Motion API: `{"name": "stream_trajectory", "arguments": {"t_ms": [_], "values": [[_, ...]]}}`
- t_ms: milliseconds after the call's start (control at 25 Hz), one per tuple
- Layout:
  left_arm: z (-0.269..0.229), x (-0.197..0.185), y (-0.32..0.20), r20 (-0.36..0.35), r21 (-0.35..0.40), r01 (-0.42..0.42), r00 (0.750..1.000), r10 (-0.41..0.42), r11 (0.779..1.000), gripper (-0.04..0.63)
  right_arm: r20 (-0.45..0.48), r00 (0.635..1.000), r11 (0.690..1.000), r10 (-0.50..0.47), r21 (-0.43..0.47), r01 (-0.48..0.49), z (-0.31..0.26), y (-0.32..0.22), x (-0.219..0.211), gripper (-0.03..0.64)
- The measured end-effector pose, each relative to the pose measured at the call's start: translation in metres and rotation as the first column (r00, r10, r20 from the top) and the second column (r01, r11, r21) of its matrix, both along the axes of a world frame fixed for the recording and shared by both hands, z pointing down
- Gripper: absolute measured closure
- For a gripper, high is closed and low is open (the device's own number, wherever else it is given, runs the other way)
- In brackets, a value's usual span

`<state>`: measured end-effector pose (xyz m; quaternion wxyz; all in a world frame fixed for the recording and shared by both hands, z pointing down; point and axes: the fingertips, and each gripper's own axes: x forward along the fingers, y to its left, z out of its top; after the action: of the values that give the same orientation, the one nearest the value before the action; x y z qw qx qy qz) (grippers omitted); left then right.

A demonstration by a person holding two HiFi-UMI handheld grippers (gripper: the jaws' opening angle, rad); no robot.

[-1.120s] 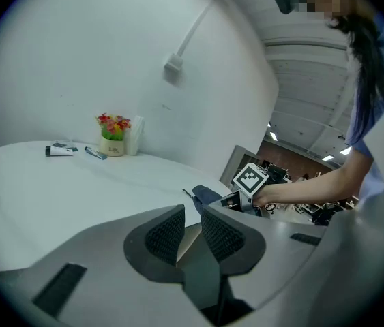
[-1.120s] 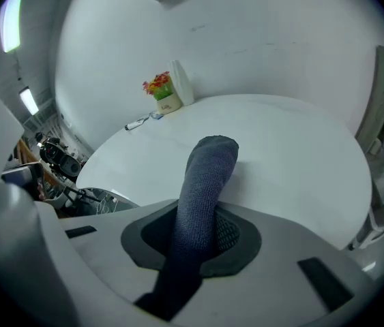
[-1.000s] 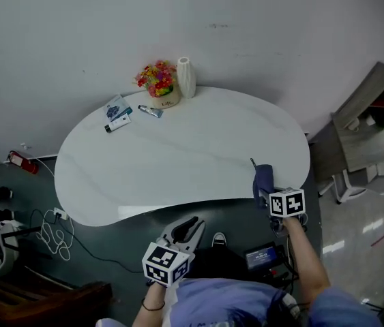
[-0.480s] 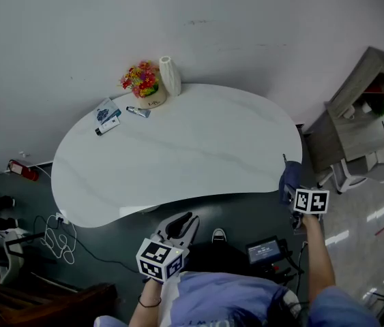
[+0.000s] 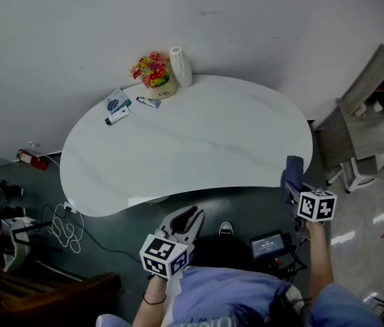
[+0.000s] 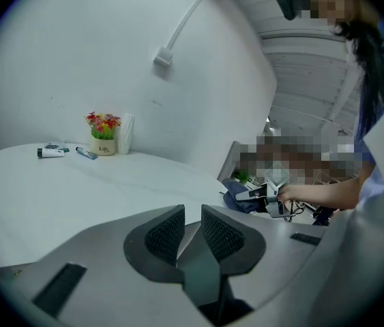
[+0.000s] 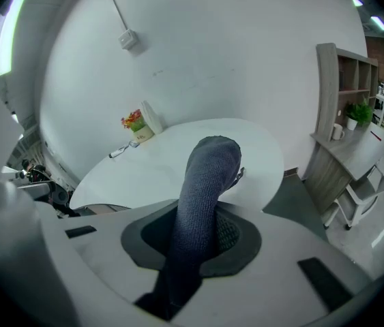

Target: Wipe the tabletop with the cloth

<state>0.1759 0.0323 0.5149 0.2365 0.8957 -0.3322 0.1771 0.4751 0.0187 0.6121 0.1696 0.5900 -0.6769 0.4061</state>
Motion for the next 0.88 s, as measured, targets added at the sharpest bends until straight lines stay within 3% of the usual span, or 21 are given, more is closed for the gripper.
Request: {"name": "stream_trajectory", "arguments": {"t_ms": [240, 520, 880], "values": [[-0.003, -0.019, 0.012, 0.035, -0.01, 0.066, 0.997, -0.065, 0.998, 0.525, 0.074, 0.995, 0.996, -0.07, 0.059, 0.066, -0.022, 0.001, -0.05, 0.546], [0.003, -0.057, 0.033, 0.083, -0.035, 0.142, 0.987, -0.139, 0.989, 0.525, 0.112, 0.973, 0.979, -0.203, 0.052, 0.199, -0.018, 0.006, -0.126, 0.546], [-0.004, -0.079, 0.06, 0.046, -0.017, 0.125, 0.991, -0.124, 0.992, 0.525, 0.077, 0.946, 0.948, -0.314, 0.084, 0.307, -0.033, 0.02, -0.198, 0.546]]}}
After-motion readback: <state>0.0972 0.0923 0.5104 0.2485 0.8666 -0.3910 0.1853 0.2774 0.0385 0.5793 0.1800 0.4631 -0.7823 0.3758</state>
